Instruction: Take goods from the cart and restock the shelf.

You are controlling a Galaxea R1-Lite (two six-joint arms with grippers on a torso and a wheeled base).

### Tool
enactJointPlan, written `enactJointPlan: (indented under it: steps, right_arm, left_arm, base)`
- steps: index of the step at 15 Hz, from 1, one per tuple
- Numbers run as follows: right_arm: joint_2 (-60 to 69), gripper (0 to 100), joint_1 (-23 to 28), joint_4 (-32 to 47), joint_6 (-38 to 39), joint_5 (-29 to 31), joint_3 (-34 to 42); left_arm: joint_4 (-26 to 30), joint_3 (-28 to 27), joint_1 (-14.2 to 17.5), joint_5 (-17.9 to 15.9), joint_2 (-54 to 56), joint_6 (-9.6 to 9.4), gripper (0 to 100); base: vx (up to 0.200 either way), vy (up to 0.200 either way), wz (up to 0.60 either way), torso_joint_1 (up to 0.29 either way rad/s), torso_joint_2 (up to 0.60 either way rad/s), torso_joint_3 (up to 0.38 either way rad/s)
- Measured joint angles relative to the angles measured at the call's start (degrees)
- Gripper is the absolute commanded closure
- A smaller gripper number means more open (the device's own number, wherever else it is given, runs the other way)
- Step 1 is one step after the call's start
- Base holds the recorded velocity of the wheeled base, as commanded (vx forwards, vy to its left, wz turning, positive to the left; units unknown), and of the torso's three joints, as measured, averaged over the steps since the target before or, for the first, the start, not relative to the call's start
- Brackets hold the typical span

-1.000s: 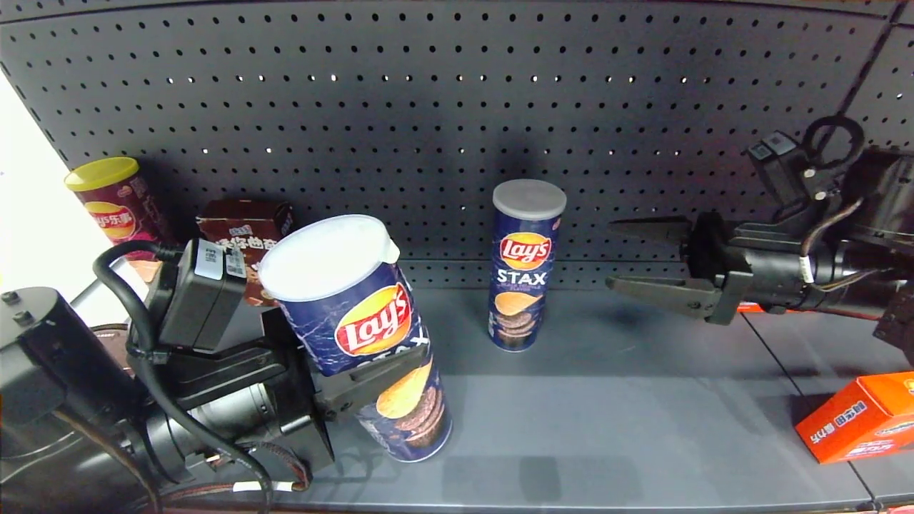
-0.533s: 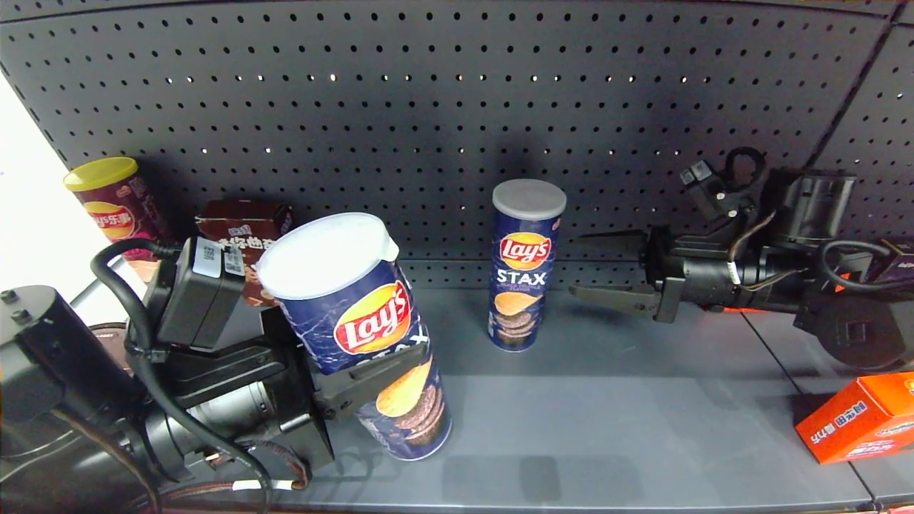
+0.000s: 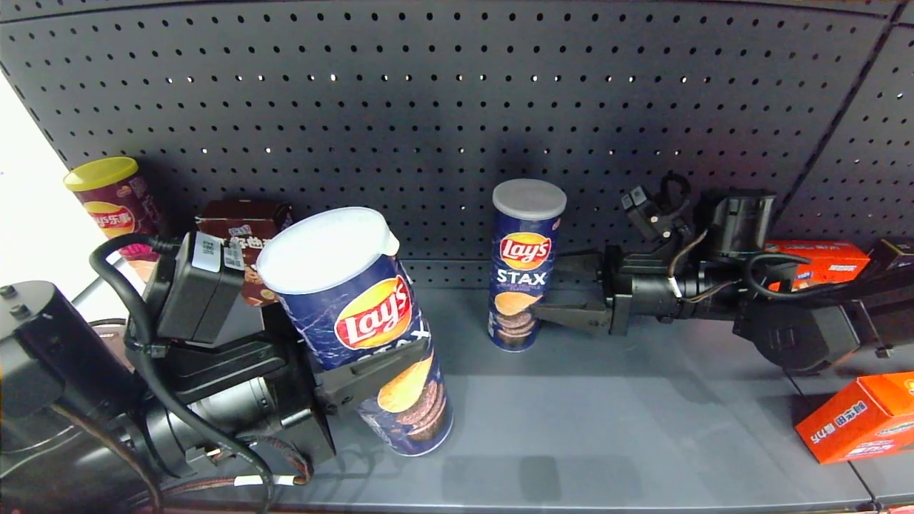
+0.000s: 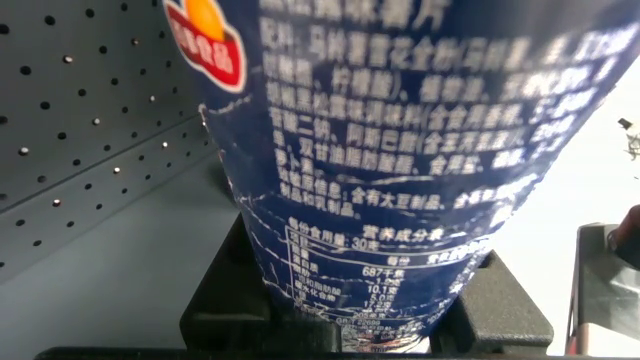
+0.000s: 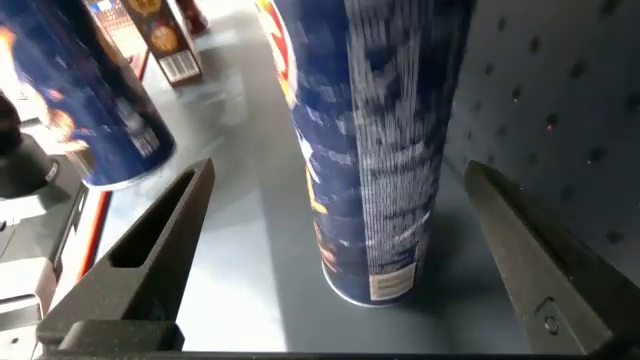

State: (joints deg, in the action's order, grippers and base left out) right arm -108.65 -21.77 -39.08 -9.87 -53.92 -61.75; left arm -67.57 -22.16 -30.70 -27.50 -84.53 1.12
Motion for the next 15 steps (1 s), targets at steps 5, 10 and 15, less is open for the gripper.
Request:
enactJointPlan:
  steps: [5, 10, 15]
  right_arm:
    - [-3.44, 0, -0.41, 0.00, -0.02, 0.09, -2.00]
    - [-6.91, 0, -1.71, 0.02, -0.05, 1.18, -4.12]
    - [-8.85, 0, -2.50, -0.02, -0.05, 1.89, -5.03]
  left_arm:
    - [0.00, -0.07, 0.05, 0.00, 0.00, 0.00, 100]
    - [0.00, -0.07, 0.09, -0.02, 0.00, 0.00, 100]
    - [0.02, -0.07, 0.11, 0.00, 0.00, -0.01, 100]
  base:
    - [0.000, 0.000, 0.00, 0.000, 0.00, 0.000]
    - [0.000, 0.000, 0.00, 0.000, 0.00, 0.000]
    - [0.000, 0.000, 0.00, 0.000, 0.00, 0.000]
